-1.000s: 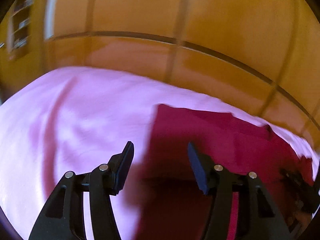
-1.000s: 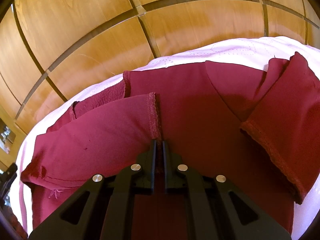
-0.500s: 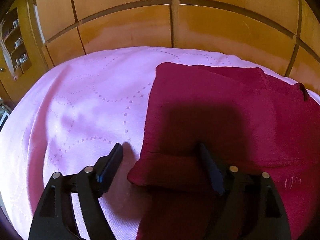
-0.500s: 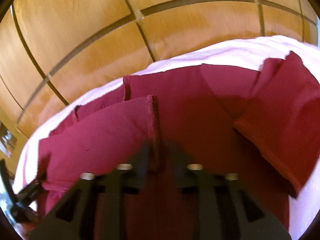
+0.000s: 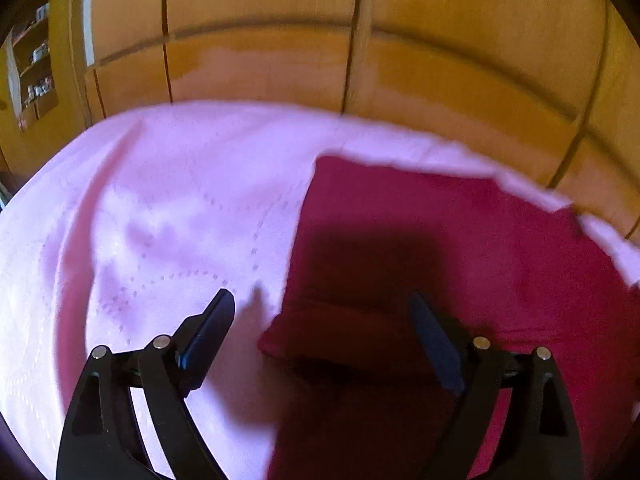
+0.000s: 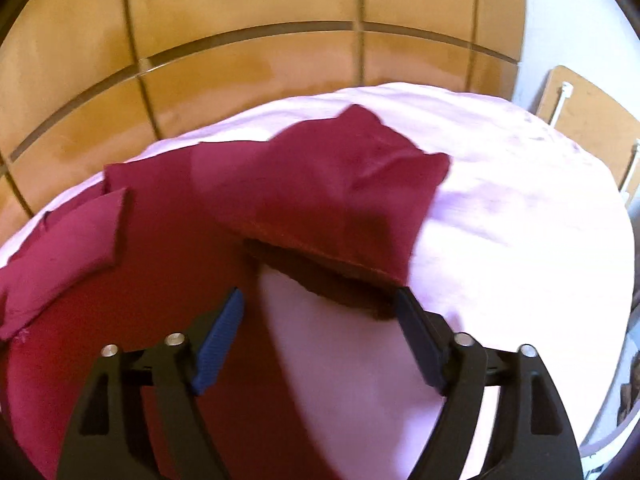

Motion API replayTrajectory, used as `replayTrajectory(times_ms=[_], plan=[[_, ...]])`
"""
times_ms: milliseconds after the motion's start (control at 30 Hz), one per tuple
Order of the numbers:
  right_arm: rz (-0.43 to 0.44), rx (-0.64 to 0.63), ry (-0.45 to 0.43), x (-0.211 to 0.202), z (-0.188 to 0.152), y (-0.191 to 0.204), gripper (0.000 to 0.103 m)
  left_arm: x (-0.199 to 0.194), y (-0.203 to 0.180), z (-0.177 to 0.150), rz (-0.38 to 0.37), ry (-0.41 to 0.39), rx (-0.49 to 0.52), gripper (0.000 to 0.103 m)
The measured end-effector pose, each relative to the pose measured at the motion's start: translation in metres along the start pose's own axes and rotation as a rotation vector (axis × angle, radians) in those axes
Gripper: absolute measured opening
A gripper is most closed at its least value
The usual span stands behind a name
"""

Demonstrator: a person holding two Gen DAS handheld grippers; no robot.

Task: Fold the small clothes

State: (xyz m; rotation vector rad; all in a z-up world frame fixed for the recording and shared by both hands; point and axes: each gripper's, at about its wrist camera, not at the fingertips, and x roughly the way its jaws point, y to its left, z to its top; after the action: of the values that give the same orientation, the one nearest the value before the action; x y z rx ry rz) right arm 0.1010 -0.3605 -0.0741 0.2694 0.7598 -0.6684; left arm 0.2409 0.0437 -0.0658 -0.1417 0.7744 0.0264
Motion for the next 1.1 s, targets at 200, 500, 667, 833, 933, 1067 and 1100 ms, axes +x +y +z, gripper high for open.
replayTrajectory(times_ms=[200, 500, 667, 833, 933, 1067, 1100], plan=[[-0.012, 0.047, -0.019, -0.005, 0.000, -0.025, 0.088, -0.053, -0.057, -0.002, -0.266, -0.059, 0.087, 0.088], [-0.151, 0.239, 0.016, 0.006, -0.012, -0.075, 0.091, -0.057, -0.205, -0.037, -0.747, 0.186, 0.284, 0.082], [-0.157, 0.236, 0.016, 0.009, -0.013, -0.075, 0.093, -0.039, -0.283, -0.057, -0.811, 0.323, 0.356, 0.064], [-0.138, 0.248, 0.027, 0.016, -0.012, -0.078, 0.095, -0.016, -0.330, -0.071, -0.819, 0.426, 0.401, 0.050], [-0.138, 0.248, 0.022, 0.015, -0.014, -0.077, 0.095, -0.012, -0.337, -0.084, -0.779, 0.441, 0.425, 0.042], [-0.143, 0.246, 0.019, 0.015, -0.016, -0.076, 0.095, -0.011, -0.337, -0.085, -0.758, 0.431, 0.411, 0.016], [-0.144, 0.245, 0.019, 0.015, -0.016, -0.075, 0.095, -0.012, -0.334, -0.083, -0.766, 0.431, 0.412, 0.005]])
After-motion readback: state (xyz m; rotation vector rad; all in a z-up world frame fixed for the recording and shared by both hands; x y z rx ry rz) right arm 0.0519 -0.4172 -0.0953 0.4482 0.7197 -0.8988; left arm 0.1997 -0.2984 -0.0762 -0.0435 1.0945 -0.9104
